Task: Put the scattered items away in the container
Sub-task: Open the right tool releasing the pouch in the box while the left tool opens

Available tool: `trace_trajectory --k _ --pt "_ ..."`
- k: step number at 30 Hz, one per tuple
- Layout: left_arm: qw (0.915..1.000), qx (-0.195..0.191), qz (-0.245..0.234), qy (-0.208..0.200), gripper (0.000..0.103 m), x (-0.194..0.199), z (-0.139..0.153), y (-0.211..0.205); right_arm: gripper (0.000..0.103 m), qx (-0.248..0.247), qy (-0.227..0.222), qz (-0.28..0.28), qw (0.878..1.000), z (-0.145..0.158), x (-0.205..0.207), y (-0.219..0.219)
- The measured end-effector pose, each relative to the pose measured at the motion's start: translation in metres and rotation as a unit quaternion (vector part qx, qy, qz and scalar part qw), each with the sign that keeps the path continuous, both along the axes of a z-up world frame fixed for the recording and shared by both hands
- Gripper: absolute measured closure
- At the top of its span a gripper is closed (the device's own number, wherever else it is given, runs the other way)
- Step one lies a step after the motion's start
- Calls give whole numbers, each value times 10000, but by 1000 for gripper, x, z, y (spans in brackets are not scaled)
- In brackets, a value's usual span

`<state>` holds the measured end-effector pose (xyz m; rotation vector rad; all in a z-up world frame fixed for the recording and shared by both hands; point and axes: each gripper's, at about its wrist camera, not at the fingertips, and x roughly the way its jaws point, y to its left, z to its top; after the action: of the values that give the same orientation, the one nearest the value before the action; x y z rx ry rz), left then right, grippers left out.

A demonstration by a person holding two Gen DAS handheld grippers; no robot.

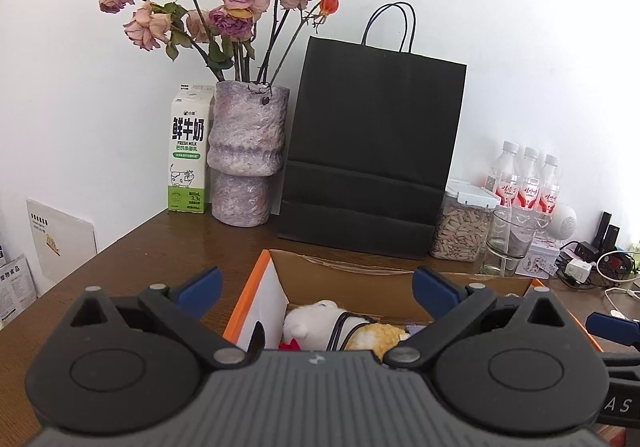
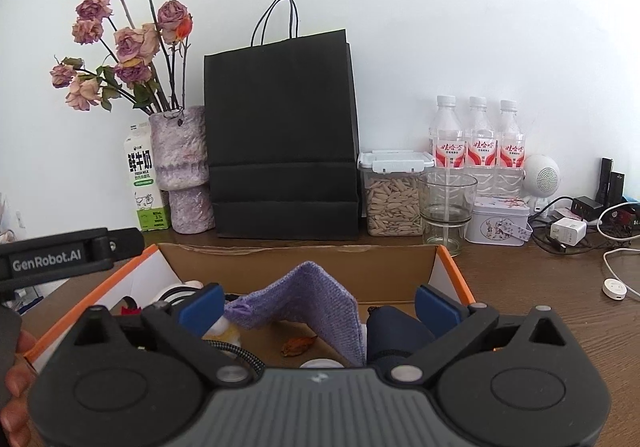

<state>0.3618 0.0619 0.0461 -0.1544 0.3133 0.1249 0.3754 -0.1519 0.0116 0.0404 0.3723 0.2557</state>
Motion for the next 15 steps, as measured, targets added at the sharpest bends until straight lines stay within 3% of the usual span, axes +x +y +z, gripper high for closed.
trace_trajectory --k 7,15 --pt "10000 8 98 15 0 -42 -4 16 1 -36 -205 42 9998 -5 -48 -3" --pt "9994 104 277 158 0 -88 -16 35 1 -227 -148 419 9988 -18 -105 0"
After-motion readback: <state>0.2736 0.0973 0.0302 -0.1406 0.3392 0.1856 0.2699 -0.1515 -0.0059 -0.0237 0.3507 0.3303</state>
